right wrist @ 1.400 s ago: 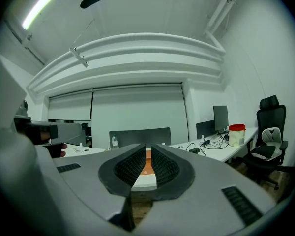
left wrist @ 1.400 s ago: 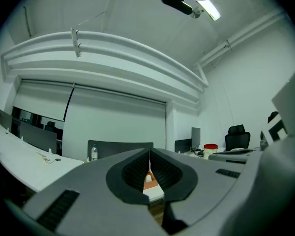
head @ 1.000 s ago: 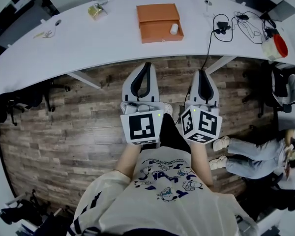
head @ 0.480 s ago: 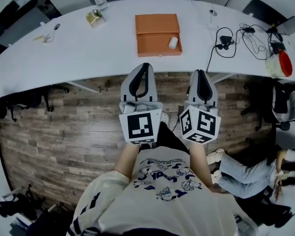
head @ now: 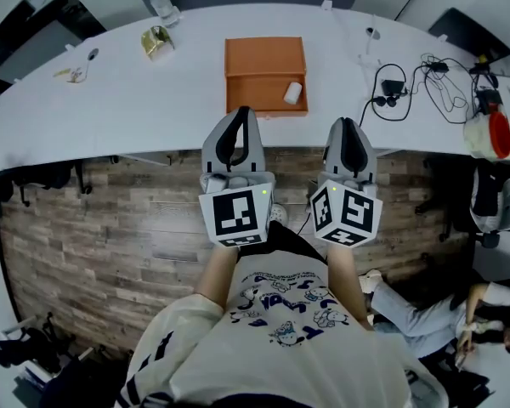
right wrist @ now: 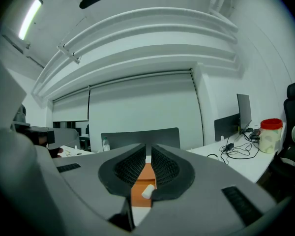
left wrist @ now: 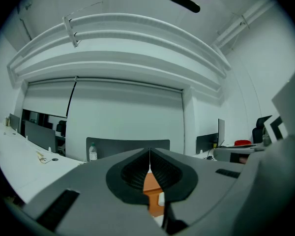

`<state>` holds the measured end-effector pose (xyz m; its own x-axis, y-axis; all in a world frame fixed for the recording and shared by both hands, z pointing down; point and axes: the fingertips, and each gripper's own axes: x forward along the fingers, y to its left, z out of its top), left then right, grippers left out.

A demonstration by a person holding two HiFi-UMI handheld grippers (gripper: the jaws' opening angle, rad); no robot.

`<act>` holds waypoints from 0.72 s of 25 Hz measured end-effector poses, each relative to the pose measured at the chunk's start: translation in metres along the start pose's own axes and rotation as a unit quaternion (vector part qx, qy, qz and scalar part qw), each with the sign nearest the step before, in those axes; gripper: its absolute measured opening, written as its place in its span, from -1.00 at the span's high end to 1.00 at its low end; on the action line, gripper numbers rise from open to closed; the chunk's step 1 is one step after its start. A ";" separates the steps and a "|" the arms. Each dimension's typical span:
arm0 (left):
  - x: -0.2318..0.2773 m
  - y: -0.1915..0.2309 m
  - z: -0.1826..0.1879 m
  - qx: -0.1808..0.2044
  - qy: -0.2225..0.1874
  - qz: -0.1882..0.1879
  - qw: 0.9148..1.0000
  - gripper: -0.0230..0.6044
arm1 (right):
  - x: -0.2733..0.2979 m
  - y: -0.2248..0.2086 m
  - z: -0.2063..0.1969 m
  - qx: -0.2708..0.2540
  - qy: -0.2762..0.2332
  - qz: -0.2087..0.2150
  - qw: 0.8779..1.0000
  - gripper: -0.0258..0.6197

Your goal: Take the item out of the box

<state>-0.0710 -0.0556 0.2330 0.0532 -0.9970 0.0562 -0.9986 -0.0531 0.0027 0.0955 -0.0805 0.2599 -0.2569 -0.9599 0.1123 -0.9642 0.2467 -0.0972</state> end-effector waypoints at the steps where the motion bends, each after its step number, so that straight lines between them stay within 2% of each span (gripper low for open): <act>1: 0.007 -0.001 -0.001 0.001 0.002 0.002 1.000 0.87 | 0.007 -0.004 0.000 0.001 0.000 0.001 1.000 0.77; 9: 0.049 -0.007 -0.017 0.003 0.023 0.015 1.000 0.87 | 0.052 -0.027 -0.010 0.008 0.012 0.007 1.000 0.77; 18: 0.074 0.004 -0.030 -0.008 0.046 0.032 0.998 0.87 | 0.083 -0.032 -0.017 0.010 0.027 0.010 1.000 0.77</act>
<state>-0.0712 -0.1277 0.2675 -0.0094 -0.9889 0.1480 -0.9999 0.0114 0.0125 0.1042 -0.1662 0.2895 -0.2798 -0.9459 0.1641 -0.9575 0.2625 -0.1191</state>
